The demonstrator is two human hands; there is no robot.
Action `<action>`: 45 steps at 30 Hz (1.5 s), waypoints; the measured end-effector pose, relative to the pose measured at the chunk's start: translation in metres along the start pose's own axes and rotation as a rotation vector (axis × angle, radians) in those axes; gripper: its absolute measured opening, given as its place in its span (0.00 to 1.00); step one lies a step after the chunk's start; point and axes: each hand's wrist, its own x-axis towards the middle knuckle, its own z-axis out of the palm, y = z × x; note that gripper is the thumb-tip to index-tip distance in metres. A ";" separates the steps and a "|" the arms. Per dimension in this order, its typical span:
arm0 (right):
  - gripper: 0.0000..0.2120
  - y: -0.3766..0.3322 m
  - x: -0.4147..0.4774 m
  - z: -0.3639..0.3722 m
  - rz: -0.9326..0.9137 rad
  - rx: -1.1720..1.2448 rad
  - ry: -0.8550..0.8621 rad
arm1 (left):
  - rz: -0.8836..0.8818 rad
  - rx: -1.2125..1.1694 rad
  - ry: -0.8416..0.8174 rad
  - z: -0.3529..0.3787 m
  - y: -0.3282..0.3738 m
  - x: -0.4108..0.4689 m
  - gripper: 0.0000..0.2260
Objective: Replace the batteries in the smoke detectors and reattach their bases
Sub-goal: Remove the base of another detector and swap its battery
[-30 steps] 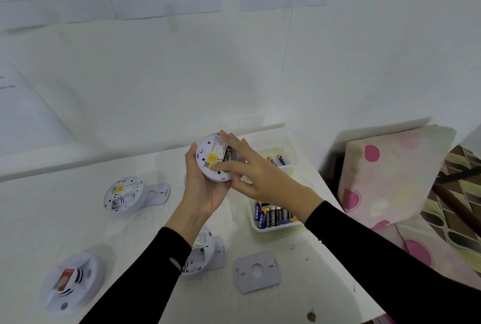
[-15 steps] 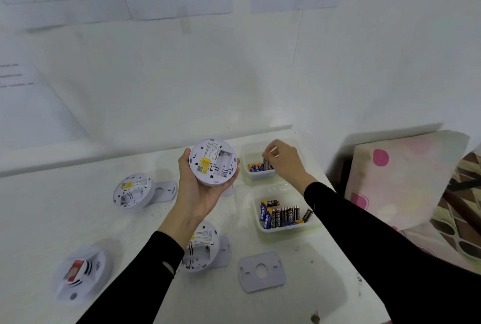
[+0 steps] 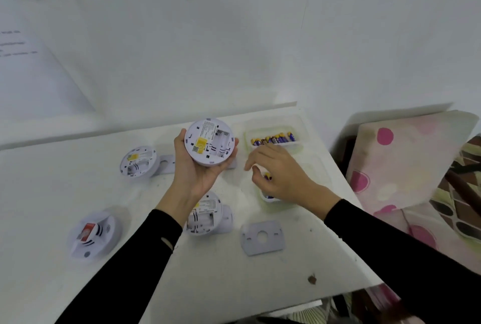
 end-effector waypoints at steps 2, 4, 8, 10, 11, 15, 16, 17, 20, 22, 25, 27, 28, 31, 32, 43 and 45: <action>0.05 -0.017 -0.023 0.000 -0.152 -0.087 -0.066 | -0.004 -0.007 0.004 -0.004 0.001 -0.005 0.27; 0.06 -0.026 -0.045 0.004 -0.259 -0.137 -0.166 | -0.013 0.002 0.000 -0.008 0.002 -0.010 0.28; 0.17 -0.025 -0.075 0.010 -0.273 -0.263 -0.430 | -0.047 0.003 -0.022 -0.015 0.000 -0.021 0.32; 0.19 -0.022 -0.083 0.012 -0.244 -0.323 -0.504 | -0.071 -0.006 -0.040 -0.018 0.001 -0.028 0.34; 0.19 -0.022 -0.086 0.013 -0.232 -0.328 -0.511 | -0.087 -0.011 -0.051 -0.020 0.001 -0.031 0.35; 0.20 -0.024 -0.087 0.016 -0.190 -0.326 -0.475 | -0.122 0.009 -0.069 -0.025 0.008 -0.044 0.31; 0.21 -0.026 -0.087 0.017 -0.179 -0.321 -0.469 | -0.117 0.012 -0.059 -0.027 0.011 -0.046 0.29; 0.22 -0.029 -0.085 0.017 -0.162 -0.312 -0.471 | -0.104 0.015 -0.045 -0.029 0.014 -0.049 0.27; 0.25 -0.040 -0.072 0.014 -0.097 -0.236 -0.435 | -0.037 0.011 -0.023 -0.036 0.030 -0.056 0.23; 0.25 -0.051 -0.051 0.012 -0.063 -0.107 -0.392 | 0.005 0.030 -0.004 -0.044 0.045 -0.060 0.20; 0.24 -0.069 -0.009 0.019 -0.016 0.124 -0.380 | 0.056 0.092 0.040 -0.056 0.074 -0.067 0.15; 0.24 -0.080 0.019 0.031 0.048 0.262 -0.395 | 0.077 0.161 0.061 -0.066 0.097 -0.072 0.15; 0.25 -0.085 0.032 0.040 0.075 0.296 -0.402 | 0.084 0.196 0.079 -0.072 0.110 -0.075 0.15; 0.26 -0.100 0.070 0.068 0.155 0.344 -0.389 | 0.104 0.330 0.158 -0.096 0.146 -0.082 0.16; 0.27 -0.107 0.082 0.078 0.190 0.361 -0.388 | 0.114 0.360 0.190 -0.106 0.159 -0.083 0.17; 0.26 -0.169 0.184 0.216 0.292 0.353 -0.479 | 0.208 0.762 0.407 -0.207 0.277 -0.091 0.17; 0.27 -0.176 0.196 0.240 0.338 0.346 -0.487 | 0.210 0.836 0.409 -0.224 0.289 -0.090 0.14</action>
